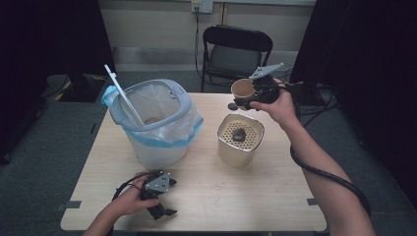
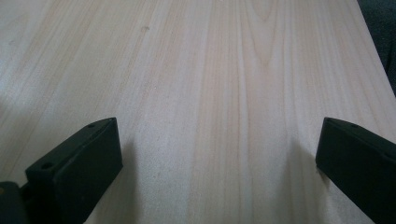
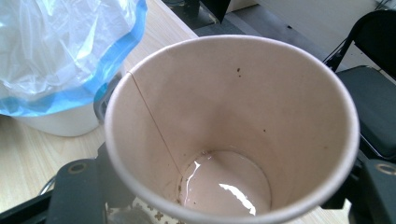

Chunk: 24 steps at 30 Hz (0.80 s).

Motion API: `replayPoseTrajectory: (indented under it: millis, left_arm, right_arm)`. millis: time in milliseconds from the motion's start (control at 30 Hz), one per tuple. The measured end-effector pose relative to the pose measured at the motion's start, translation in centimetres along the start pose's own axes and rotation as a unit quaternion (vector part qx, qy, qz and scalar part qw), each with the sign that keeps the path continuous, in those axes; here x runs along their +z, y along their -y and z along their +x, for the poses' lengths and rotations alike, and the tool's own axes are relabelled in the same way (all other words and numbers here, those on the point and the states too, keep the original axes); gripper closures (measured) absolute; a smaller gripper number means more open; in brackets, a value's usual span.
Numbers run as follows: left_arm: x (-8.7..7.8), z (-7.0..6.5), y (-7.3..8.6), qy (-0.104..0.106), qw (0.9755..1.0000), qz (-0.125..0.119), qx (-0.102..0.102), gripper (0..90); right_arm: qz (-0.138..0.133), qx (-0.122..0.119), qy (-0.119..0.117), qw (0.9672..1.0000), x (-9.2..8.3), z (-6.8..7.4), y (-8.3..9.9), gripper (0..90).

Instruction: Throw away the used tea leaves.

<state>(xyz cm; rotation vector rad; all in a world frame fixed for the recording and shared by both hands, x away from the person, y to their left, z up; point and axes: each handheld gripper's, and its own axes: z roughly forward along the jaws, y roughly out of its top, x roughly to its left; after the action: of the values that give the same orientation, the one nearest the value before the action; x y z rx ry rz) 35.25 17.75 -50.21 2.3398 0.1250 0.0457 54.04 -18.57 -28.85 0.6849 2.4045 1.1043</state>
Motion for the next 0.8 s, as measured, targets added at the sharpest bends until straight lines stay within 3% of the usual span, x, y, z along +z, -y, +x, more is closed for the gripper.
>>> replayPoseTrajectory:
  millis: [67,800]
  left_arm:
    - [0.1,-0.1,0.0,0.002,1.0,-0.005,-0.007,0.0]
    - [0.0,-0.2,-0.1,0.001,1.0,0.0,-0.009,0.0]
  right_arm:
    - [-0.001,0.001,-0.002,1.0,0.0,0.0,-0.1,26.5]
    - [-0.011,0.009,-0.04,0.9991,0.9,0.5,-3.1,26.5]
